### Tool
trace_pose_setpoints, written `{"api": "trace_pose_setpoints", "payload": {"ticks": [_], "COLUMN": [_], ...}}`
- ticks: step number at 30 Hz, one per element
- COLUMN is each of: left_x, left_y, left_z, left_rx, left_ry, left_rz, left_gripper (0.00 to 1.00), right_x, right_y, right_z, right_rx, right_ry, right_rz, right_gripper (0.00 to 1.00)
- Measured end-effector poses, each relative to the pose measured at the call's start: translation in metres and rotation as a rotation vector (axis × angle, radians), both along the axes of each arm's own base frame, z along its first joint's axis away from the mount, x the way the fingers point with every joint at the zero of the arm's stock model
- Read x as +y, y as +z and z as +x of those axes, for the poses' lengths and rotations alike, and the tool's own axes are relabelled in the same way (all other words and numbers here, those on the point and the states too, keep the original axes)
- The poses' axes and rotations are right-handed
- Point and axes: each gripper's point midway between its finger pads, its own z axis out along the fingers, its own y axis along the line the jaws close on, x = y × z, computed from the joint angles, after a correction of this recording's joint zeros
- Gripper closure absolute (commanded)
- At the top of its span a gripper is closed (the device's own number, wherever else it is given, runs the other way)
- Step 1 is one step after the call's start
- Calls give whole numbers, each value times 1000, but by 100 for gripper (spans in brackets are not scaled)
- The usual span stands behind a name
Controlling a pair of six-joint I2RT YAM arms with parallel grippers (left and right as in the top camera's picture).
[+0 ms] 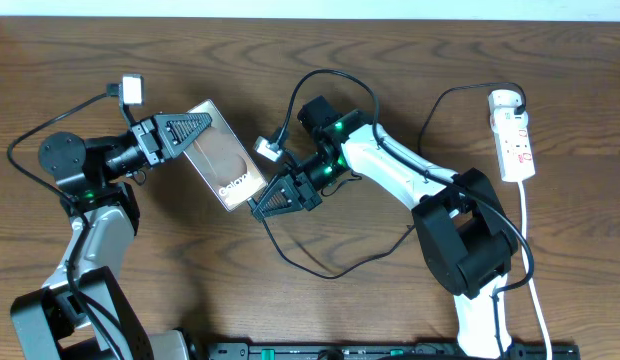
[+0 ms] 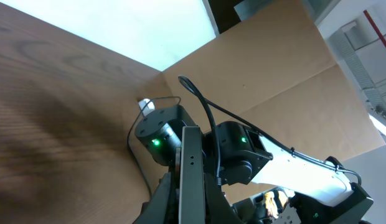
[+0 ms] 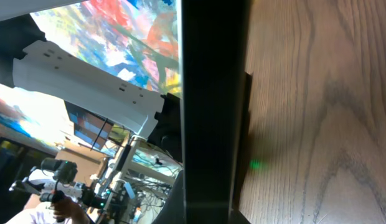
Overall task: Plug charger to phone and switch on socket
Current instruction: 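Release the connector and raise the right gripper toward the power strip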
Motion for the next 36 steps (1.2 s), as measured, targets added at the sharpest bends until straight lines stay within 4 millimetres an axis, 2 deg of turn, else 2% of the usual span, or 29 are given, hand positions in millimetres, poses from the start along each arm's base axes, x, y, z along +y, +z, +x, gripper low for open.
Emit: {"api": "trace_pose_setpoints", "payload": {"ticks": [6,9,11,13,14,17,18,30,36], "left_x": [0,-1,-3,-4,-5,-5,-4,17,31], "left_y": [0,0,-1,-2,-2,-2,-2,-2,-2], "left_z": [0,-1,-4,-5,-5,-6,-6,-4,-3], "left_rx": [-2,-1,2,3,3,3,2,4,5], "left_ry": [0,-9,-28,-37,-39,-41,-41,11,51], "left_rz": [1,3,6,8,8,9,9,12,12], "left_gripper": [93,93,93,93,93,93,93,93,93], "right_x": [0,0,1,2,2,2,2,0,-11], "right_y": [0,2,5,8,9,10,10,11,7], "right_z": [0,0,1,2,2,2,2,4,25], "right_rx": [4,15,17,15,18,24,25,21,7], "right_ry": [0,-1,0,1,1,2,2,-3,-59], "right_rz": [-3,0,10,22,24,24,24,31,10], "right_gripper": [96,80,60,46,33,5,1,1,1]}}
